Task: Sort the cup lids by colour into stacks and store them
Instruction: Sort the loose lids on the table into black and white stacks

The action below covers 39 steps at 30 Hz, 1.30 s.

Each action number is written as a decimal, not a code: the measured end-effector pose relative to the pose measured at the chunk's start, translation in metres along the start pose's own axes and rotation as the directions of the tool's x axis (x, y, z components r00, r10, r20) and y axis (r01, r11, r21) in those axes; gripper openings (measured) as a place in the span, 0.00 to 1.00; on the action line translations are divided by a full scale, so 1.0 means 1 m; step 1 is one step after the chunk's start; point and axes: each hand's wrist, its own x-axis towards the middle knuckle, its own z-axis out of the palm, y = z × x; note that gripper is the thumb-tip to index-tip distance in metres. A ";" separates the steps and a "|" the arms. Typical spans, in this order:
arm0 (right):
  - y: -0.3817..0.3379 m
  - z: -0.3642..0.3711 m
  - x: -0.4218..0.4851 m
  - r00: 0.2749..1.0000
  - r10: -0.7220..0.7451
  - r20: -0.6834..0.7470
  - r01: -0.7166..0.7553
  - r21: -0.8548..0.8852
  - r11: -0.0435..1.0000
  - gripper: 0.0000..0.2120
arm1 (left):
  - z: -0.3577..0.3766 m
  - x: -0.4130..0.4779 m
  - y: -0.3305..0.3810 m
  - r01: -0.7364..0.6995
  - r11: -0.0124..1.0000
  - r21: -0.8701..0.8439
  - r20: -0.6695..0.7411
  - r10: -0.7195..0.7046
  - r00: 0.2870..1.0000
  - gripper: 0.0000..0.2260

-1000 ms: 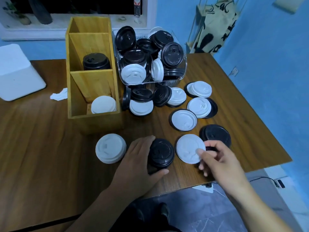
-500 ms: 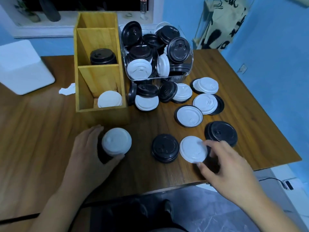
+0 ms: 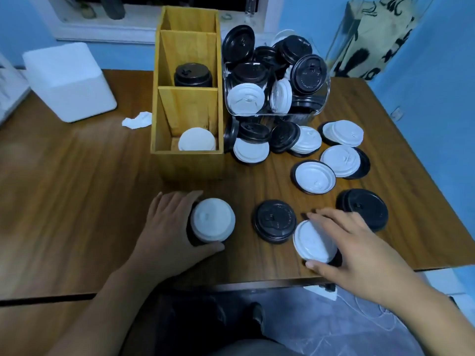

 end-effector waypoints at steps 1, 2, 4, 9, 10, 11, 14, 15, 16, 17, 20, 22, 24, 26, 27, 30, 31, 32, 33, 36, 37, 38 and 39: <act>0.001 0.001 -0.001 1.000 -0.007 0.014 0.007 0.041 0.999 0.40 | 0.007 0.001 -0.009 0.001 1.000 0.025 0.044 -0.002 0.999 0.46; 0.003 0.001 -0.001 1.000 -0.011 0.025 0.009 0.082 0.997 0.38 | 0.013 0.003 -0.016 0.011 0.999 0.041 0.093 -0.015 0.996 0.47; 0.007 0.000 0.000 1.000 -0.001 0.016 -0.001 0.147 0.989 0.37 | 0.025 0.005 -0.026 0.012 0.999 0.053 0.160 -0.020 0.987 0.49; 0.002 -0.015 -0.002 0.994 0.066 -0.089 -0.029 0.363 0.931 0.37 | 0.024 0.005 -0.016 -0.077 0.997 0.020 0.135 0.074 0.988 0.47; -0.003 -0.020 0.000 0.989 0.070 -0.129 -0.012 0.399 0.917 0.37 | 0.021 0.003 -0.010 -0.101 0.995 -0.002 0.109 0.101 0.989 0.46; -0.011 -0.024 0.003 0.983 0.070 -0.168 0.008 0.425 0.905 0.36 | 0.016 0.002 -0.003 -0.107 0.993 -0.039 0.091 0.110 0.990 0.45; -0.052 -0.030 0.025 0.967 0.002 -0.254 0.100 0.388 0.916 0.35 | 0.006 0.000 0.013 -0.088 0.991 -0.098 0.088 0.097 0.991 0.45; -0.067 -0.027 0.034 0.964 -0.048 -0.260 0.134 0.326 0.936 0.35 | 0.005 0.000 0.014 -0.084 0.991 -0.100 0.094 0.093 0.991 0.45; -0.082 -0.024 0.044 0.962 -0.109 -0.249 0.171 0.245 0.954 0.36 | 0.005 0.001 0.014 -0.080 0.992 -0.098 0.096 0.090 0.991 0.46; -0.094 -0.019 0.053 0.961 -0.165 -0.221 0.203 0.159 0.966 0.36 | 0.006 0.001 0.013 -0.075 0.992 -0.099 0.102 0.085 0.991 0.46; -0.117 -0.007 0.076 0.963 -0.248 -0.109 0.243 -0.054 0.968 0.36 | 0.007 0.001 0.011 -0.073 0.993 -0.093 0.106 0.083 0.991 0.48; -0.122 -0.004 0.086 0.965 -0.259 -0.033 0.253 -0.111 0.961 0.36 | 0.007 0.001 0.011 -0.083 0.992 -0.093 0.101 0.092 0.991 0.47; -0.123 -0.001 0.092 0.966 -0.258 0.035 0.260 -0.117 0.958 0.36 | 0.009 0.001 0.009 -0.090 0.992 -0.085 0.095 0.098 0.991 0.47; -0.123 0.000 0.095 0.966 -0.242 0.089 0.250 -0.098 0.963 0.36 | 0.010 0.001 0.008 -0.105 0.992 -0.069 0.084 0.111 0.990 0.47; -0.123 0.001 0.096 0.968 -0.230 0.101 0.238 -0.076 0.968 0.35 | 0.011 0.000 0.007 -0.113 0.991 -0.067 0.085 0.119 0.989 0.47; -0.125 0.002 0.095 0.977 -0.183 0.112 0.186 -0.017 0.982 0.35 | 0.011 0.000 0.007 -0.142 0.988 -0.052 0.083 0.146 0.986 0.49; -0.126 0.001 0.096 0.979 -0.169 0.115 0.171 -0.014 0.985 0.36 | 0.010 0.000 0.008 -0.151 0.987 -0.054 0.087 0.156 0.984 0.49; -0.127 0.000 0.096 0.980 -0.160 0.118 0.164 -0.025 0.986 0.36 | 0.012 0.000 0.007 -0.158 0.986 -0.055 0.081 0.162 0.984 0.49; -0.128 0.000 0.096 0.980 -0.161 0.119 0.168 -0.051 0.984 0.36 | 0.011 0.000 0.007 -0.157 0.986 -0.055 0.076 0.161 0.984 0.48; -0.124 -0.001 0.088 0.975 -0.214 0.058 0.219 -0.098 0.971 0.37 | 0.012 -0.001 0.009 -0.160 0.986 -0.051 0.027 0.161 0.987 0.44; -0.119 0.000 0.081 0.976 -0.216 -0.015 0.215 -0.053 0.975 0.36 | 0.009 -0.001 0.013 -0.168 0.984 -0.053 0.005 0.168 0.986 0.42; -0.111 0.003 0.071 0.974 -0.192 -0.121 0.195 0.006 0.981 0.33 | 0.005 -0.002 0.014 -0.159 0.987 -0.024 -0.011 0.159 0.987 0.40; -0.102 0.007 0.061 0.959 -0.144 -0.243 0.161 0.055 0.985 0.30 | 0.004 -0.002 0.013 -0.157 0.987 -0.026 -0.035 0.156 0.987 0.39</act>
